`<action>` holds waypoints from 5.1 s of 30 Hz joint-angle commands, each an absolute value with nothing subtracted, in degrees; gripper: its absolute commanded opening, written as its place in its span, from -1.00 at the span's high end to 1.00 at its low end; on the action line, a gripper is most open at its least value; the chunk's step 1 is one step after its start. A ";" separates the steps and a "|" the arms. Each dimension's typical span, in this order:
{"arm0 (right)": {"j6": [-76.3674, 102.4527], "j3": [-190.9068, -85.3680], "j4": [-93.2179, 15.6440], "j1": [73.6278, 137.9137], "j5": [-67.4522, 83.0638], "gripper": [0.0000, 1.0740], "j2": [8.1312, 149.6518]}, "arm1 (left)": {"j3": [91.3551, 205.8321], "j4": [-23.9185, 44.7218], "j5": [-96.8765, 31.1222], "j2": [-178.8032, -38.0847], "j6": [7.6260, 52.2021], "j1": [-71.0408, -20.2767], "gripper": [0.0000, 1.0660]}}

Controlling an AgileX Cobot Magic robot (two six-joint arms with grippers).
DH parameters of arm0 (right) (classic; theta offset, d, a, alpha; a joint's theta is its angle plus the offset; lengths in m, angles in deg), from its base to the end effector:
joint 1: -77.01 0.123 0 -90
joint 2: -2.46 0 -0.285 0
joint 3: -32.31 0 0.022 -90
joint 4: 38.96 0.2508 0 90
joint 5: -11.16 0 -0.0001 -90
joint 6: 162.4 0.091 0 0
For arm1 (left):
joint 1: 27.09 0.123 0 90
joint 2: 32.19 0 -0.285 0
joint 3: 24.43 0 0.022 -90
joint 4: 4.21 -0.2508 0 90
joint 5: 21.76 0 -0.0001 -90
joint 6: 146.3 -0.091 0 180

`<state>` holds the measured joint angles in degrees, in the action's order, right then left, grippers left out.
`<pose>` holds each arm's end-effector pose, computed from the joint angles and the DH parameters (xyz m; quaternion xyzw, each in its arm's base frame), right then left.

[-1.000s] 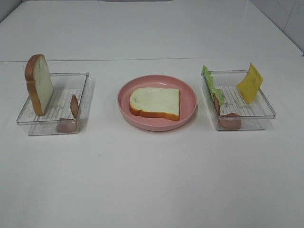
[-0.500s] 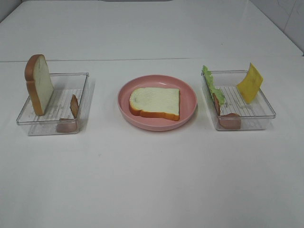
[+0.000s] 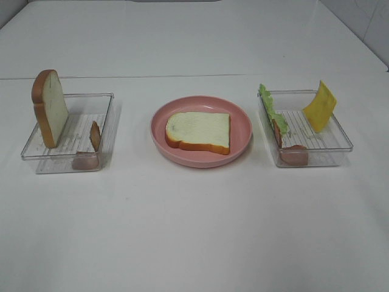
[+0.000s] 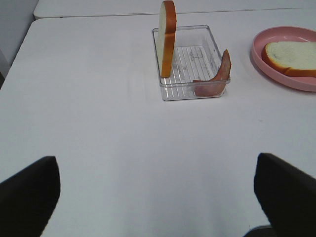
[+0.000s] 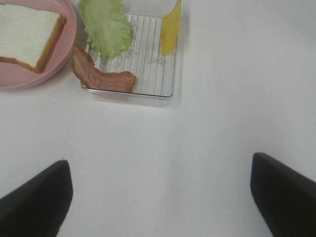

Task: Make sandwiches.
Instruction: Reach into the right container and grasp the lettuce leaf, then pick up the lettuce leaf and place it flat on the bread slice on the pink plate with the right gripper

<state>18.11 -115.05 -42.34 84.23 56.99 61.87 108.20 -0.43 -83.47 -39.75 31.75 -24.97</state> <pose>0.1665 0.0172 0.3139 -0.0661 0.9305 -0.0029 0.3602 -0.0085 -0.0056 0.2819 0.0007 0.8505 -0.0143 0.5257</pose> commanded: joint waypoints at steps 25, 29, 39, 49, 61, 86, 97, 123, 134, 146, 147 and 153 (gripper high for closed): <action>17.60 -155.15 -42.34 86.23 76.99 -0.76 101.64 | 111.98 -0.71 -80.95 -38.71 31.23 -24.75 -0.89; 20.12 -158.82 -48.24 92.76 77.28 -0.76 106.51 | 111.98 -0.77 -81.23 -38.71 31.23 -24.75 -0.89; 24.01 -167.64 -50.13 99.07 79.34 -0.76 117.05 | 108.14 -0.20 -83.35 -38.71 31.35 -24.75 -0.89; 25.56 -177.50 -48.76 100.16 81.69 -0.76 127.31 | 108.14 -0.20 -83.35 -38.71 31.35 -24.75 -0.89; 25.56 -178.19 -48.53 100.04 79.68 -0.76 133.32 | 108.14 -0.20 -83.35 -38.71 31.35 -24.75 -0.89; 25.56 -178.19 -48.81 99.87 74.13 -0.76 136.36 | 108.14 -0.20 -83.35 -38.71 31.35 -24.75 -0.89; 25.28 -178.19 -45.26 95.97 72.87 -0.61 138.99 | 108.14 -0.20 -83.35 -38.71 31.35 -24.80 -0.89; 22.24 -178.93 -44.06 96.03 72.69 1.00 141.86 | 108.14 -0.20 -83.35 -38.71 31.35 -24.80 -0.89; 21.55 -185.58 -44.29 96.03 79.57 1.00 140.77 | 108.14 -0.20 -83.35 -38.71 31.35 -24.80 -0.89; 20.58 -185.69 -45.26 96.15 82.66 1.00 130.63 | 108.14 -0.20 -83.35 -38.71 31.35 -24.80 -0.89; 20.58 -185.69 -45.26 96.15 82.66 1.00 130.63 | 108.14 -0.20 -83.35 -38.71 31.35 -24.80 -0.89; 20.58 -185.69 -42.17 97.75 83.69 1.00 128.91 | 108.14 -0.20 -83.35 -38.71 31.35 -24.80 -0.89</action>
<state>21.21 -185.46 -42.63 96.78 81.12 129.54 108.20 -0.43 -83.47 -39.63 31.35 -24.97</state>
